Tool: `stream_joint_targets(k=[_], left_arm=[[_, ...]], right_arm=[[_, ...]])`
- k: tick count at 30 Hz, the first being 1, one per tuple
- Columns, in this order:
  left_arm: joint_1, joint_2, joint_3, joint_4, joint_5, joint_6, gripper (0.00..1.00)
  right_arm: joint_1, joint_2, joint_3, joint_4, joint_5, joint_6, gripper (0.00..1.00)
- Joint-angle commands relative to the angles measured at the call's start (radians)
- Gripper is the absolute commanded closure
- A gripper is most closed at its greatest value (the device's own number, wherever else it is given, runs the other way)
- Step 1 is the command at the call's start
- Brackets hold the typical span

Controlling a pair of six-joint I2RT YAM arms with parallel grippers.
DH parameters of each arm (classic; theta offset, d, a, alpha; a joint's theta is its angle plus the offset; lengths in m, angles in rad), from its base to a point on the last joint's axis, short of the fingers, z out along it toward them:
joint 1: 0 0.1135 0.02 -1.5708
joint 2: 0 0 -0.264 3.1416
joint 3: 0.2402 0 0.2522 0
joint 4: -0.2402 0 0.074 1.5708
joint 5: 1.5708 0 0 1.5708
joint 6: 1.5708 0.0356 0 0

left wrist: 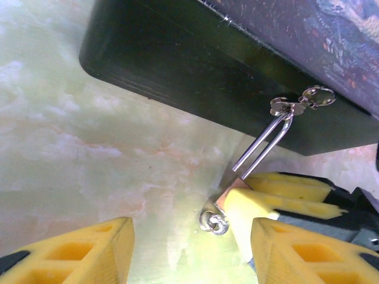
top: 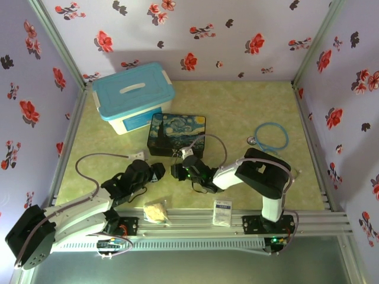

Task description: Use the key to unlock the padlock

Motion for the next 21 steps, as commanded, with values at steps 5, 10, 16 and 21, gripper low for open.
stream_joint_targets(k=[5,10,16,21], left_arm=[[0.055,0.003,0.143,-0.074,-0.034,0.13,0.43],[0.146,0.06,0.244,-0.12,-0.053,0.234,0.3],[0.243,0.245,0.296,-0.015,-0.029,0.334,0.23],[0.274,0.378,0.346,0.059,-0.021,0.387,0.22]], right_arm=[[-0.062,0.067,-0.126,0.251,-0.109,0.154,0.79],[-0.069,0.111,-0.144,0.36,-0.126,0.222,0.85],[-0.067,0.135,-0.173,0.437,-0.082,0.371,0.93],[-0.042,0.17,-0.181,0.517,-0.035,0.473,0.93]])
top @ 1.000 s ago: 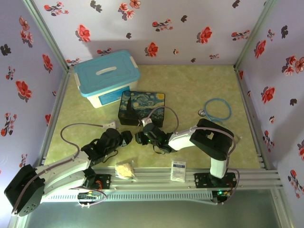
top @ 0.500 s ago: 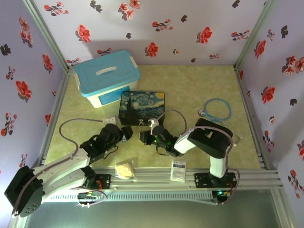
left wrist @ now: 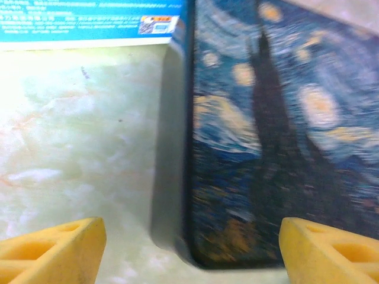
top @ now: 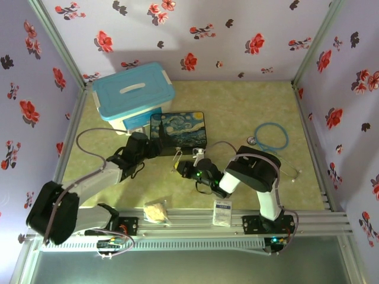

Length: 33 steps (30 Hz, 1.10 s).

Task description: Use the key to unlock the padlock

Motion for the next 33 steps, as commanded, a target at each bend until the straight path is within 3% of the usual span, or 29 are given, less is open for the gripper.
stream_joint_targets(k=[1,7,15,21,27,33], left_arm=[[0.013,0.058,0.064,0.083,0.003,0.091,0.22],[0.018,0.155,0.108,0.155,0.054,0.151,0.25],[0.016,0.221,0.12,0.113,0.043,0.16,0.46],[0.016,0.239,0.084,0.123,0.039,0.158,0.49],[0.016,0.238,0.052,0.131,0.033,0.162,0.53],[0.017,0.233,0.037,0.128,0.023,0.168,0.53]], right_arm=[[0.02,0.057,-0.021,0.022,0.051,0.129,0.93],[0.05,0.157,-0.019,0.159,0.131,0.25,0.94],[0.091,0.185,-0.015,0.159,0.287,0.352,0.94],[0.099,0.21,0.029,0.16,0.346,0.452,0.96],[0.109,0.23,0.066,0.161,0.49,0.566,0.97],[0.126,0.209,0.11,0.105,0.633,0.556,0.98]])
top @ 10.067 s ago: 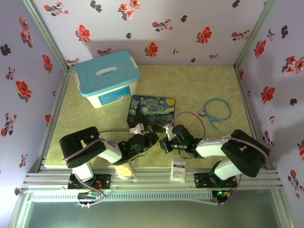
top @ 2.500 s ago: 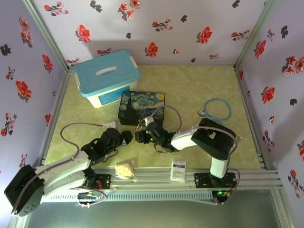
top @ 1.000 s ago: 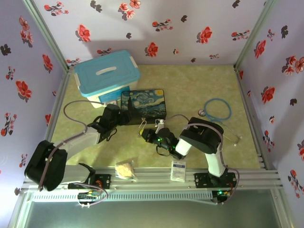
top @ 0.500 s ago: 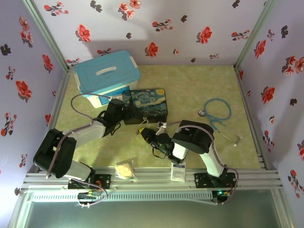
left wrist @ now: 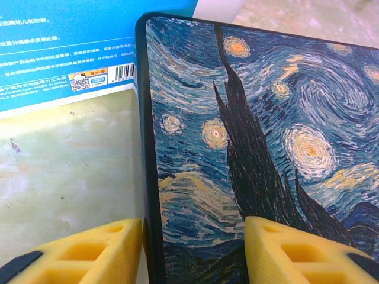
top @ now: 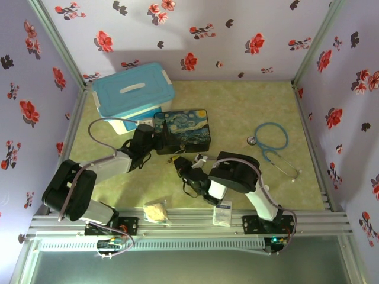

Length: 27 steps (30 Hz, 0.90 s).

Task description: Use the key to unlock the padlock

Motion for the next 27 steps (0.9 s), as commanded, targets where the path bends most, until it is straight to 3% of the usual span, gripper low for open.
stream_joint_targets(k=[1,4,10,15,22,27], left_arm=[[0.006,0.027,-0.047,-0.096,-0.028,0.041,0.53],[0.006,0.029,-0.045,-0.101,-0.034,0.045,0.53],[0.008,0.035,-0.06,-0.094,-0.058,0.05,0.54],[0.007,0.052,-0.068,-0.086,-0.057,0.057,0.56],[0.008,0.069,-0.072,-0.077,-0.056,0.064,0.58],[0.007,0.073,-0.071,-0.075,-0.057,0.056,0.58]], right_arm=[[-0.006,0.008,0.023,-0.176,0.183,0.0,0.98],[-0.005,-0.061,0.057,-0.353,0.21,-0.036,1.0],[0.001,-0.088,0.046,-0.367,0.285,-0.035,1.0],[-0.006,0.029,0.041,-0.095,0.312,-0.005,1.0],[-0.014,0.02,0.009,-0.081,0.339,0.015,1.0],[-0.046,-0.031,-0.025,-0.093,0.307,-0.059,1.0]])
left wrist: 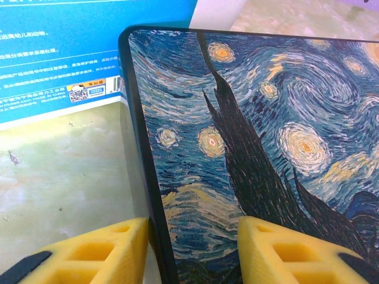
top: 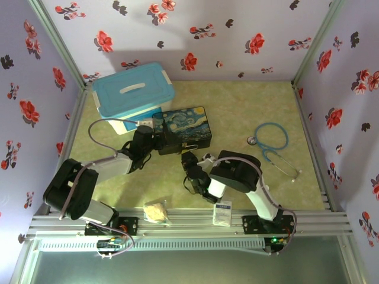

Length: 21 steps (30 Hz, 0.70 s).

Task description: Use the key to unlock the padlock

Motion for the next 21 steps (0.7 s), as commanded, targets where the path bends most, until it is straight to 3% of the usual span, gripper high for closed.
stream_joint_targets(k=[1,9,15,21], left_arm=[[0.008,0.061,-0.043,-0.153,-0.045,0.034,0.58],[0.008,0.045,-0.03,-0.167,-0.045,0.035,0.58],[0.008,0.009,0.004,-0.21,-0.045,0.044,0.56],[0.007,-0.014,0.036,-0.239,-0.043,0.052,0.53]], right_arm=[[-0.025,-0.026,-0.04,-0.054,0.039,-0.062,1.0],[-0.068,-0.077,-0.149,-0.108,-0.075,-0.074,1.0],[-0.121,-0.268,-0.254,-0.394,-0.193,-0.076,1.0],[-0.217,-0.404,-0.252,-0.715,-0.445,-0.15,1.0]])
